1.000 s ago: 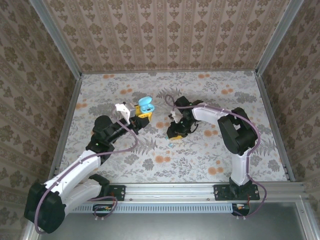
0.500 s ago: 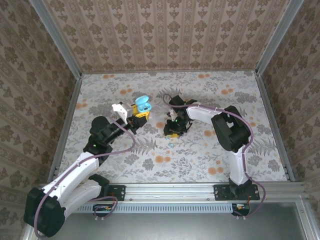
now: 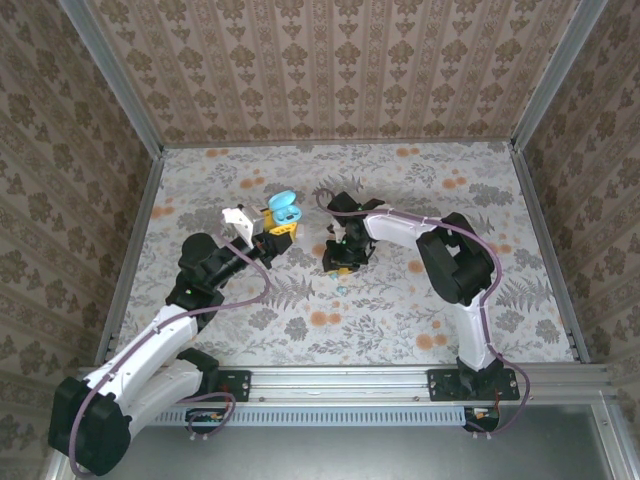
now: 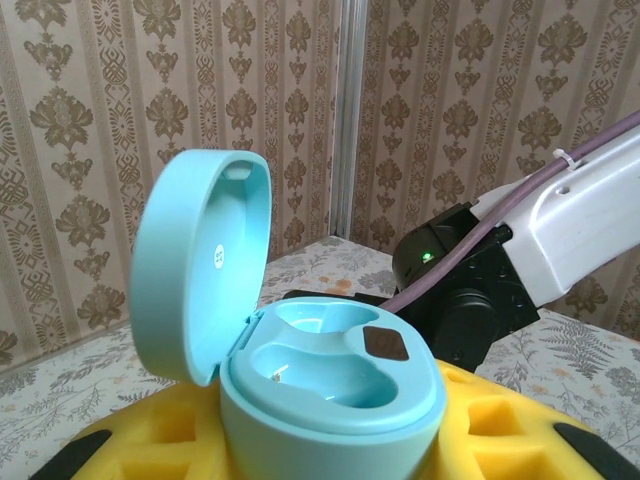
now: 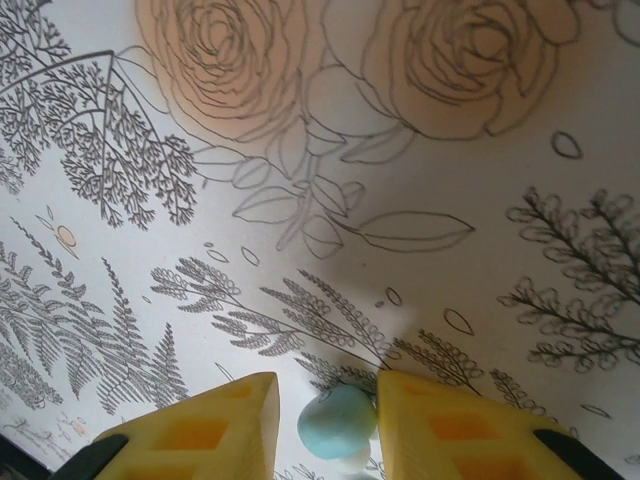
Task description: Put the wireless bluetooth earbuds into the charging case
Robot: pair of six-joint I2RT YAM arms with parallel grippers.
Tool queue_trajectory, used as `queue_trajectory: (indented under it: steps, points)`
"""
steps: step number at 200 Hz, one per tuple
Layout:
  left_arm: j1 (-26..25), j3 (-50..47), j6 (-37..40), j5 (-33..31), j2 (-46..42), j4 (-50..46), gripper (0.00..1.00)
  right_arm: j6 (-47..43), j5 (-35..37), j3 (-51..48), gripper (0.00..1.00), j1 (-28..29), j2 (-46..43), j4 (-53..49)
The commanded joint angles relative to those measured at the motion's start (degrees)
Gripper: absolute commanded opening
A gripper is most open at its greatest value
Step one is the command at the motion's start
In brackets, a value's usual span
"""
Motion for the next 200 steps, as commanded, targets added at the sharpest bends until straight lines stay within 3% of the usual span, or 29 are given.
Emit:
queue_trajectory:
  steps: [1,200]
  points:
    - [0.6,-0.5,0.6,0.1,-1.0,0.9,0.26,-0.6,1.8,2.0,0.33,1.3,2.1,-2.0]
    - [1.1,-0.9,0.5,0.4,-1.2,1.3,0.26,-2.1,17.0,7.0,0.27,5.9,3.9,-11.7]
